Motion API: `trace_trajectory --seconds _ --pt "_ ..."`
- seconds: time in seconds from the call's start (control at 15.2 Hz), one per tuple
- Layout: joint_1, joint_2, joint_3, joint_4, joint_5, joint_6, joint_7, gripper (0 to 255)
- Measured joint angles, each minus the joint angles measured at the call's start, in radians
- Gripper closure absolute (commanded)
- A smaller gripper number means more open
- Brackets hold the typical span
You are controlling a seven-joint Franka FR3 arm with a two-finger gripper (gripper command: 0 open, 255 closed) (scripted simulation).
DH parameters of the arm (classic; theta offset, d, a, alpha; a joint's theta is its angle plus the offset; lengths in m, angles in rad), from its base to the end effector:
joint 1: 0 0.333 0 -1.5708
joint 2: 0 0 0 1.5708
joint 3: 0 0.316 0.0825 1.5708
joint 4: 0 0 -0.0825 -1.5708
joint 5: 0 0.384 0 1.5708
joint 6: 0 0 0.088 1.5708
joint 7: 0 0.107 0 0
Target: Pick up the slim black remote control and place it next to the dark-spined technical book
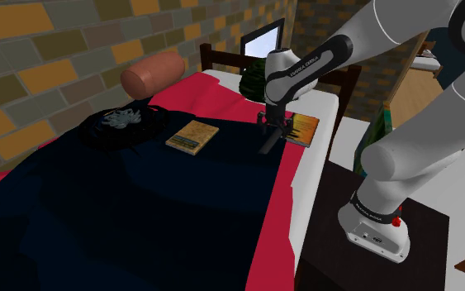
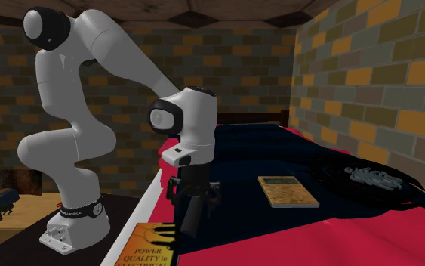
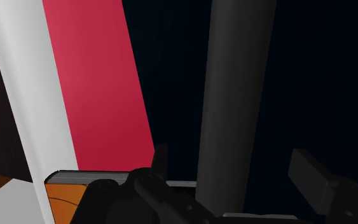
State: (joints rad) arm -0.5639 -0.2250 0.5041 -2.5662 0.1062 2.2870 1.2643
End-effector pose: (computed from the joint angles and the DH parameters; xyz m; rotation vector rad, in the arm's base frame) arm 0.4242 -0.0281 0.3279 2.3376 -1.9932 -0.0717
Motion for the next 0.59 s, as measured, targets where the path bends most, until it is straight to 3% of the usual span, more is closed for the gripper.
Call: trace_trajectory --seconds 0.13,0.4,0.59 --pt "0.000 0.000 0.000 -0.001 0.000 0.000 0.000 0" --pt "0.008 -0.066 -0.017 0.049 0.022 -0.109 -0.020 0" --pt "0.010 -0.078 -0.021 0.068 0.024 -0.141 -0.023 0"
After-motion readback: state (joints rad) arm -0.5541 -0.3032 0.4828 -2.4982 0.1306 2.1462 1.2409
